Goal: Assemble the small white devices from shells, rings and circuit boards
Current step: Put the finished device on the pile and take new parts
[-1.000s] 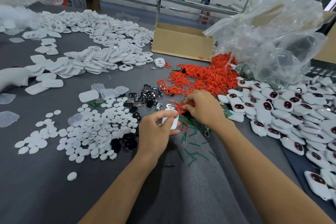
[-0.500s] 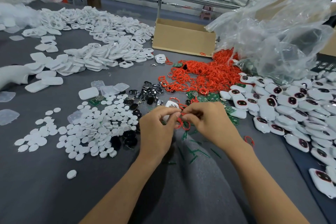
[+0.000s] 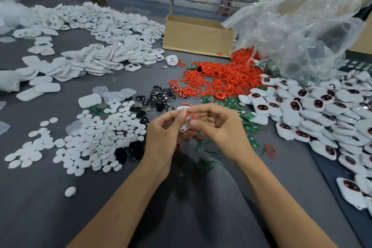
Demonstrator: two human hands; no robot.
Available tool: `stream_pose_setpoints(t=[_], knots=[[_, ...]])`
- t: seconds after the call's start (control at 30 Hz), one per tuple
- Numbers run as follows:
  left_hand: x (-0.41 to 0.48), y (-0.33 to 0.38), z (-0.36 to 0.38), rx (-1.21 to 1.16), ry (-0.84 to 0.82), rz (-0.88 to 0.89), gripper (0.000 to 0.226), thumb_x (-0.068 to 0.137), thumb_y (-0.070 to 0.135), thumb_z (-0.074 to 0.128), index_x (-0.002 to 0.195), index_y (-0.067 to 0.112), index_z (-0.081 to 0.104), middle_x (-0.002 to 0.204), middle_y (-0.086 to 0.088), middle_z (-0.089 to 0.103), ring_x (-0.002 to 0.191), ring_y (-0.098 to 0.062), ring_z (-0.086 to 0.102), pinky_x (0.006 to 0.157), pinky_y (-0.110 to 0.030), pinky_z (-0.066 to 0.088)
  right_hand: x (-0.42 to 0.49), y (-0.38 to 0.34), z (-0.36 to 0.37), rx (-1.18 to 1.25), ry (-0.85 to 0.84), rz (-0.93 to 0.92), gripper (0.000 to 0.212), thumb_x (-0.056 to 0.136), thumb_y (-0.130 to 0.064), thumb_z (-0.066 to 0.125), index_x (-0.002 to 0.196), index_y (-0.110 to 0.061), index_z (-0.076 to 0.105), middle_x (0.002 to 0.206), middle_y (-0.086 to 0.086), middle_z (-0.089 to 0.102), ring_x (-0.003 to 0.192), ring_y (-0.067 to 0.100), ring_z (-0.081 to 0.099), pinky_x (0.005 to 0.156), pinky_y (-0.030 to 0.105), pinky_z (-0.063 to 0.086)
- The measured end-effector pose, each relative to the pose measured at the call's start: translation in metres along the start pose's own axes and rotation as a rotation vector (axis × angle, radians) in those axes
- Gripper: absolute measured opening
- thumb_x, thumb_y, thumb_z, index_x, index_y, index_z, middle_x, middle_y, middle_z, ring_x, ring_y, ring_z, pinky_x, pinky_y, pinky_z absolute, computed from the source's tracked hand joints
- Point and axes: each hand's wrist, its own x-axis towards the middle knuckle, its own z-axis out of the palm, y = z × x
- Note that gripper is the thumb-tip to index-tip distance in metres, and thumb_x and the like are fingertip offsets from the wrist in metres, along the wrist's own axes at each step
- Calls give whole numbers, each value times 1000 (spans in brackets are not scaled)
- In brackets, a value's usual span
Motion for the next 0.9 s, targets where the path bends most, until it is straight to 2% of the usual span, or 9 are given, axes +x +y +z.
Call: stream_pose_setpoints(t=[0.07,0.13,0.23,0.33,0.5,0.57,0.7,0.83,0.9], knots=[[-1,0,0,-62,-35,-27,14,93,4,57,91,1,70,88,-14,74,81,-22,72,64,-24,57,0,1,4,15,34,-19,28,75,5,73,101,-7,70,93,9,71,79,18,63,75,33,54],[-1,1,0,-84,-75,-48,18,93,6,56,86,5,73,89,-13,74,83,-22,72,64,-23,57,-1,2,5,-56,67,-62,30,73,2,75,99,-10,71,101,11,66,85,27,59,77,37,49],[-3,0,1,-69,-116,-36,25,94,7,55,83,12,77,89,-11,75,82,-18,72,64,-22,57,0,2,6,-97,127,-105,27,71,-1,73,94,-15,72,100,1,67,92,18,62,80,32,49],[-3,-1,1,-20,-80,-10,23,96,-1,52,104,8,72,98,-10,75,88,-18,71,72,-22,58,1,1,2,-78,222,-54,25,78,2,69,95,-17,69,94,1,71,86,15,65,82,30,52],[-4,-2,5,103,-20,29,34,94,-8,53,113,19,60,95,-7,76,84,-13,72,69,-26,59,-1,4,-1,-574,269,-164,28,75,-4,76,100,-15,73,89,-11,69,78,4,64,80,20,51],[-5,-2,5,120,-40,7,31,94,-6,54,115,15,61,94,-7,76,85,-14,71,72,-28,61,-2,5,1,-678,246,-237,32,73,-2,77,102,-15,73,91,-13,66,79,5,62,80,17,49],[-6,-1,4,156,-102,-17,25,93,-5,57,111,7,69,96,-10,76,85,-20,72,76,-27,60,-1,3,0,-726,268,-248,30,71,2,76,97,-13,73,88,-6,70,76,9,62,77,24,51],[-7,-1,3,216,-139,-6,27,92,-5,58,104,16,70,94,-9,76,83,-20,72,72,-24,60,-1,0,-2,-698,221,-249,29,66,5,77,89,-12,75,87,-7,67,75,3,60,74,12,48],[-7,-1,3,249,-148,1,28,92,-6,57,102,17,70,94,-9,76,83,-21,72,71,-24,60,0,-1,-3,-687,192,-217,29,65,6,78,88,-12,76,86,-3,69,73,4,60,72,12,48]])
